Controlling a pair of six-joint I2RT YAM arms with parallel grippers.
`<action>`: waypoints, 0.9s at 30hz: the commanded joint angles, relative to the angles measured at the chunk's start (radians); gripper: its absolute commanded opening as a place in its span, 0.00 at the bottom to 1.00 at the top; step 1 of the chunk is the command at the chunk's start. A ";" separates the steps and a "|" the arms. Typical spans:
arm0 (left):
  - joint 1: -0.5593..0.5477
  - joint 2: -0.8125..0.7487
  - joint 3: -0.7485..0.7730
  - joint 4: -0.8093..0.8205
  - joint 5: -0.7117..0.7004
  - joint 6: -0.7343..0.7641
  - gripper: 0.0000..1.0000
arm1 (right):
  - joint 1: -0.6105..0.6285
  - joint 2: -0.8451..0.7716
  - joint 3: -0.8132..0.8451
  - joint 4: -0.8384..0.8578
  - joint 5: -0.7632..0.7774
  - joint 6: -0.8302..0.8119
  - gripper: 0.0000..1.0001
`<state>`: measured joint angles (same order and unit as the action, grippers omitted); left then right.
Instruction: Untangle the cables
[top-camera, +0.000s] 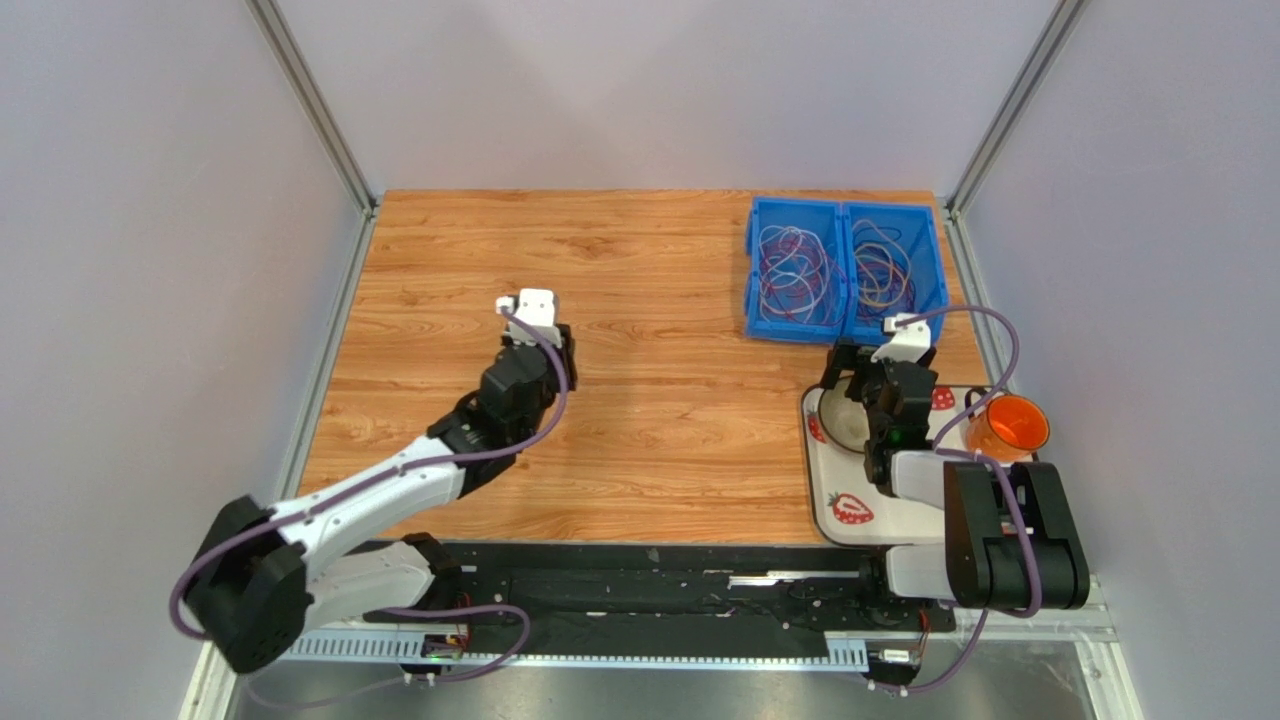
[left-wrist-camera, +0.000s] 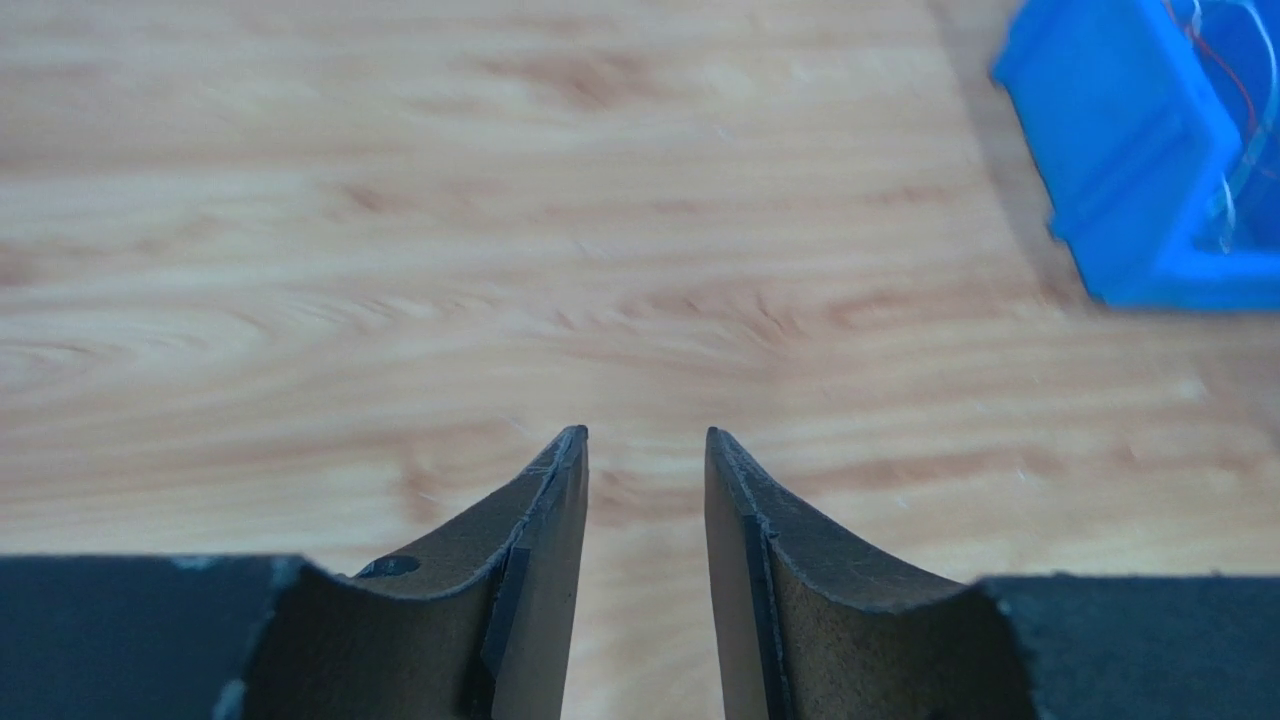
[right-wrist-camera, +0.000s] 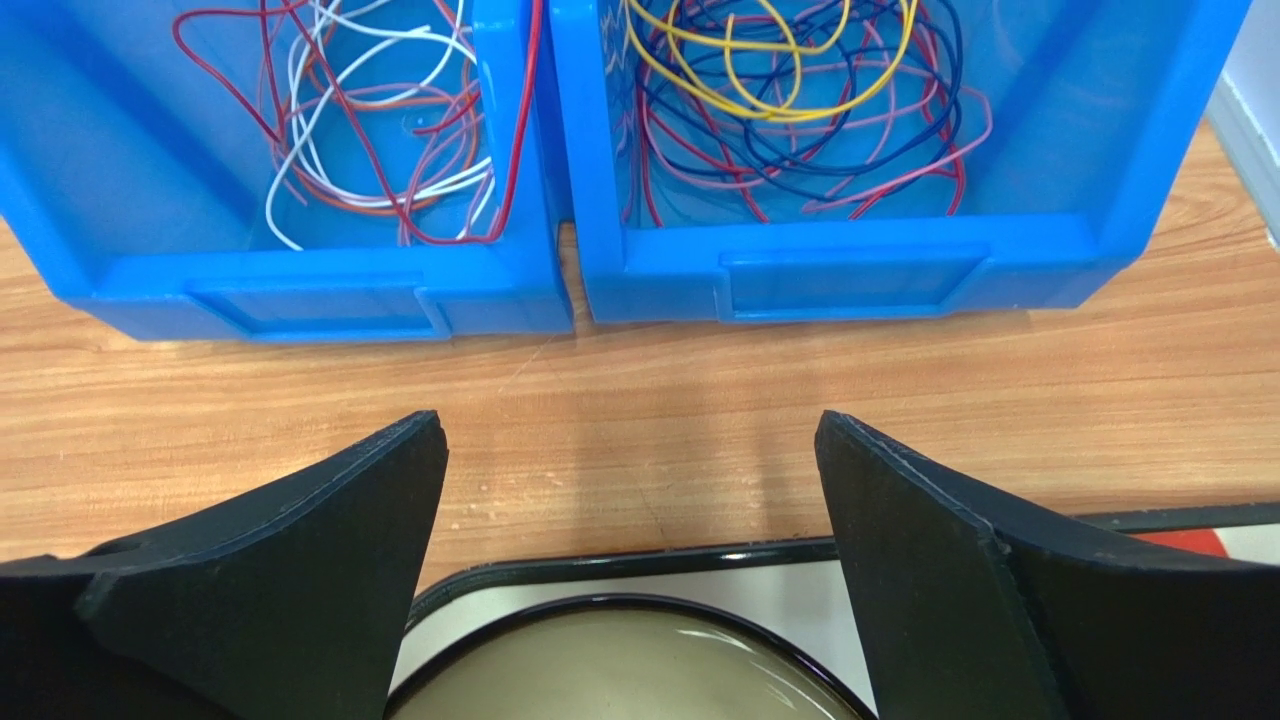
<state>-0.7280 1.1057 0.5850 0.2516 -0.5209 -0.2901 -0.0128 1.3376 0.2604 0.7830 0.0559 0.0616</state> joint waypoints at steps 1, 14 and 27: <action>0.022 -0.151 -0.025 -0.032 -0.225 0.299 0.43 | 0.008 0.002 -0.004 0.104 0.044 -0.014 1.00; 0.309 -0.370 -0.505 0.506 -0.113 0.444 0.56 | 0.008 0.002 -0.004 0.101 0.041 -0.019 1.00; 0.602 0.134 -0.427 0.901 0.352 0.378 0.51 | 0.008 0.000 -0.003 0.099 0.042 -0.020 1.00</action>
<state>-0.1413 1.3529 0.0925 1.1175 -0.3172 0.1177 -0.0086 1.3380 0.2604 0.8139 0.0738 0.0547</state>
